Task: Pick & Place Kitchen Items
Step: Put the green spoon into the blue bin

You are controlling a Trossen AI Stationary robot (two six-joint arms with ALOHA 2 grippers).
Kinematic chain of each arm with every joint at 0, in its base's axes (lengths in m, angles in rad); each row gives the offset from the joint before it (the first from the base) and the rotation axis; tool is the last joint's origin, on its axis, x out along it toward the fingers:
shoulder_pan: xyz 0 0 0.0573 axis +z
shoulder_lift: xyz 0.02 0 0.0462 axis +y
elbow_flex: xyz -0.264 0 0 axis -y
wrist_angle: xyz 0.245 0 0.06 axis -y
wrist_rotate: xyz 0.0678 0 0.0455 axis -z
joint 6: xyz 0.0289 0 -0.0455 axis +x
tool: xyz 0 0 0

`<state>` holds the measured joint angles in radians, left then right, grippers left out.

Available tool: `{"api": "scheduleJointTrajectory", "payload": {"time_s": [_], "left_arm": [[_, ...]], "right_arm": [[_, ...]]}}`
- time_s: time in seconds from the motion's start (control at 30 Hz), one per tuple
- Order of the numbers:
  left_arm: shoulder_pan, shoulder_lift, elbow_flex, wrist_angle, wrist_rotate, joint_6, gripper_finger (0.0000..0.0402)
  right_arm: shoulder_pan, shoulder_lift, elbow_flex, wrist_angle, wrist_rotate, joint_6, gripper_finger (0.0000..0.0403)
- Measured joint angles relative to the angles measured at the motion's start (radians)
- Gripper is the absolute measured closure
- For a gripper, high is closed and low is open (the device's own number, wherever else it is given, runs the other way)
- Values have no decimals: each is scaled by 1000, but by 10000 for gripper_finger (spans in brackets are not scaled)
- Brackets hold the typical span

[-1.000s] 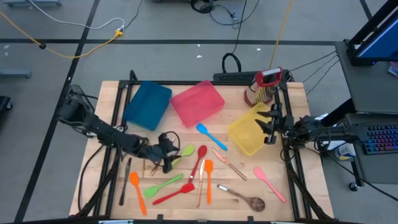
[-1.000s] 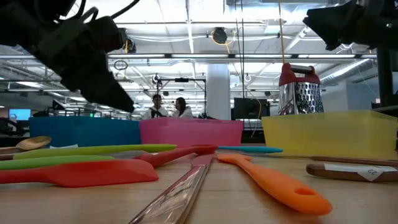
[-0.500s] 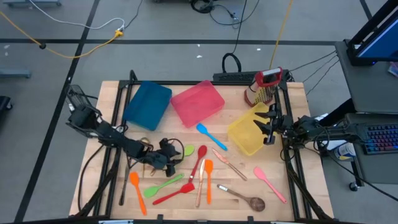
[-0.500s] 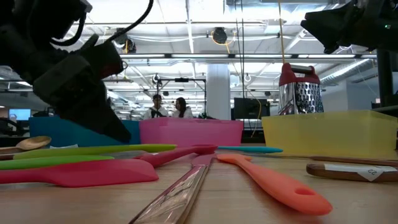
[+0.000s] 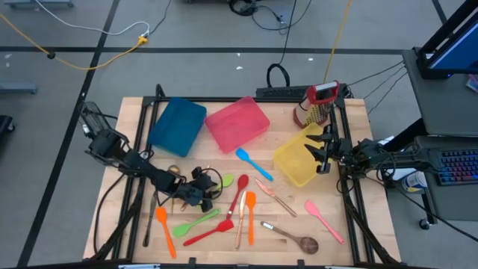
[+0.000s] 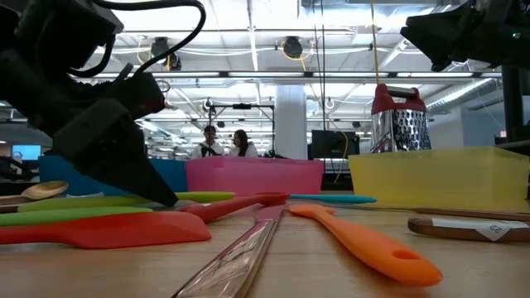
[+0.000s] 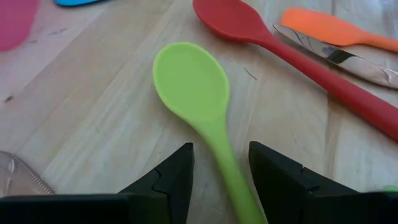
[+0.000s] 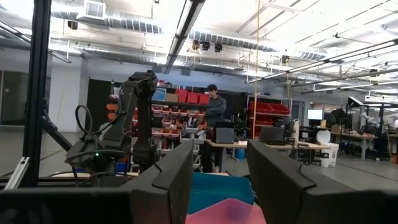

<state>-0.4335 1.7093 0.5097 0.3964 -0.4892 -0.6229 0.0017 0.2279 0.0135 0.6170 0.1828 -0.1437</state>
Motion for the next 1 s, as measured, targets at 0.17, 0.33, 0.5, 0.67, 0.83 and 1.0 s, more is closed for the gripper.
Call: {"api": "scheduleJointTrajectory", "payload": {"time_s": [0.17, 0.33, 0.5, 0.67, 0.83, 1.0], "left_arm": [[1, 1, -1, 5, -5, 10, 274], [2, 3, -2, 19, -10, 8, 333], [1, 4, -2, 32, -7, 8, 369], [1, 3, -2, 90, -28, 12, 369], [15, -21, -2, 144, -37, 18, 363], [47, -87, -2, 145, -40, 24, 367]], "right_arm": [[0, 0, 0, 0, 0, -1, 260], [0, 0, 0, 0, 0, 0, 257], [0, 0, 0, 0, 0, -2, 261], [0, 0, 0, 0, 0, -3, 259], [0, 0, 0, 0, 0, -3, 261], [0, 0, 0, 0, 0, -3, 263]]}}
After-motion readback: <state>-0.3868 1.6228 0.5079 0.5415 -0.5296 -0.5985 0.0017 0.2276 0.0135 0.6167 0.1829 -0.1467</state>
